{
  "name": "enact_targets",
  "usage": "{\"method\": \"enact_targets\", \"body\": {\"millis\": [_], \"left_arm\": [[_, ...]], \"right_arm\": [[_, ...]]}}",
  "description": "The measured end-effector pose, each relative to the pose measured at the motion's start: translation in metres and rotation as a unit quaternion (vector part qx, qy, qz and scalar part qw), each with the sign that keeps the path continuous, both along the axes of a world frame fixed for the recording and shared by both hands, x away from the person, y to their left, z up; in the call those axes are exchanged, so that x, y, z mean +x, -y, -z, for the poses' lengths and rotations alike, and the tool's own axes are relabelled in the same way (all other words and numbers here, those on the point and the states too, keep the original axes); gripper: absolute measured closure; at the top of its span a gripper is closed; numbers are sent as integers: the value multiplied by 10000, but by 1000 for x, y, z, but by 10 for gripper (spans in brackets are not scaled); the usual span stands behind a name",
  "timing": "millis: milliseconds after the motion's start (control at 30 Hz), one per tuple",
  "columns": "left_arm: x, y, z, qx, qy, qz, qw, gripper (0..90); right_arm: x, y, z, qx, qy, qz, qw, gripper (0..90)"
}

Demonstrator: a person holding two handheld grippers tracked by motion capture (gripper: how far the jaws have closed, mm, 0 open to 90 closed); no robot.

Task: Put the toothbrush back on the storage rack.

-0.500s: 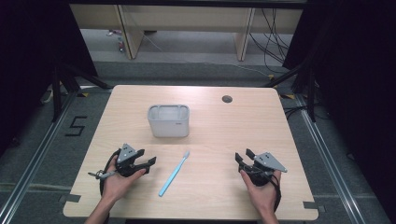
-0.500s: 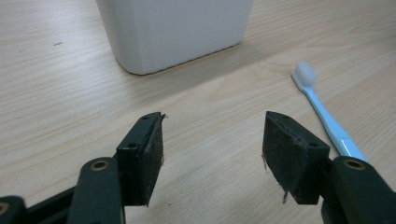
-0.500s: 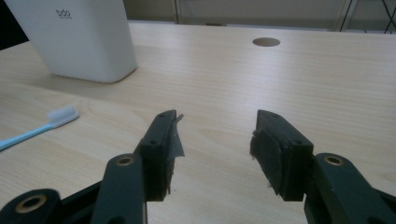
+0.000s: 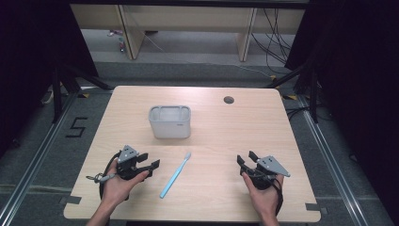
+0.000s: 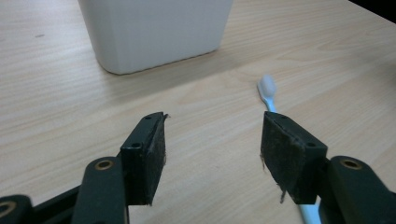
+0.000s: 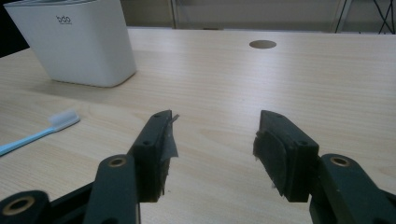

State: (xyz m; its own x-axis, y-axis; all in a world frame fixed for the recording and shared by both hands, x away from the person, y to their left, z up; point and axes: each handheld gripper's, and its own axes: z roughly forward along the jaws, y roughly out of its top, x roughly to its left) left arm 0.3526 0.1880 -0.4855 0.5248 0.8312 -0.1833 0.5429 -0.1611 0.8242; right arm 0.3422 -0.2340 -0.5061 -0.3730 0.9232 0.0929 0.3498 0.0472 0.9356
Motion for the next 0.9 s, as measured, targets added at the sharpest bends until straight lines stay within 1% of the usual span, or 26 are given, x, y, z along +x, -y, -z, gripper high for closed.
{"method": "enact_targets", "body": {"millis": [33,100,133,167,200,233,267,300,333,367,400,433,467,500,533,567,600,633,667,700,733,767,833,867,900], "left_arm": [[-1,2,-3,59,-72,11,10000,403],[0,3,-8,245,-293,217,9990,411],[0,4,-10,343,-420,314,9980,411],[2,7,-12,516,-572,474,9959,430],[2,7,-12,516,-572,474,9959,437],[3,8,-13,542,-655,567,9948,437],[4,10,-14,608,-735,593,9937,441],[6,12,-15,683,-827,648,9921,443],[7,14,-15,738,-892,692,9909,445],[8,15,-16,804,-1020,785,9884,446],[10,17,-17,887,-1120,853,9861,446],[11,19,-18,986,-1256,904,9830,447],[13,21,-18,1049,-1322,941,9812,445],[14,23,-20,1172,-1402,968,9784,444],[15,25,-21,1287,-1494,1007,9752,444],[17,28,-23,1406,-1587,1023,9719,443],[20,33,-26,1574,-1716,1052,9668,441],[20,33,-26,1574,-1716,1052,9668,435],[22,36,-27,1636,-1825,1070,9636,435],[24,39,-28,1723,-1988,1056,9590,419],[26,42,-28,1836,-2090,1059,9547,416],[28,45,-28,1858,-2148,1000,9536,416],[32,50,-27,1933,-2237,1021,9498,415],[35,51,-27,1996,-2246,1052,9480,415],[35,54,-26,1923,-2274,1022,9491,417]], "right_arm": [[1,-1,1,74,-37,-25,10000,464],[-1,-3,1,147,-201,-3,9997,470],[-1,-3,1,147,-201,-3,9997,470],[1,-1,1,-82,-40,-35,10000,473],[1,0,1,-76,-52,-65,9999,473],[1,0,1,-76,-52,-65,9999,473],[1,0,1,-82,-65,-68,9999,474],[2,-1,1,-23,-39,-80,10000,474],[2,-2,2,80,-84,-108,9999,474],[2,-1,2,-51,-71,-75,9999,477],[2,-1,2,-51,-71,-75,9999,477],[2,-2,2,38,-143,-108,9998,478],[3,-2,3,-18,-135,-97,9999,479],[2,-1,2,-75,-135,-179,9997,479],[2,-1,2,-75,-135,-179,9997,479],[2,-3,2,-1,-184,-163,9997,479],[2,-4,2,35,-213,-181,9996,479],[2,-4,2,35,-213,-181,9996,479],[2,-4,2,-8,-209,-192,9996,479],[3,-3,2,-61,-194,-204,9996,478],[3,-3,1,-75,-237,-217,9995,477],[3,-2,2,-89,-212,-196,9995,476],[3,-1,1,-81,-257,-168,9995,476],[2,-1,1,-109,-285,-148,9994,476],[2,-1,1,12,-294,-195,9994,476]]}}
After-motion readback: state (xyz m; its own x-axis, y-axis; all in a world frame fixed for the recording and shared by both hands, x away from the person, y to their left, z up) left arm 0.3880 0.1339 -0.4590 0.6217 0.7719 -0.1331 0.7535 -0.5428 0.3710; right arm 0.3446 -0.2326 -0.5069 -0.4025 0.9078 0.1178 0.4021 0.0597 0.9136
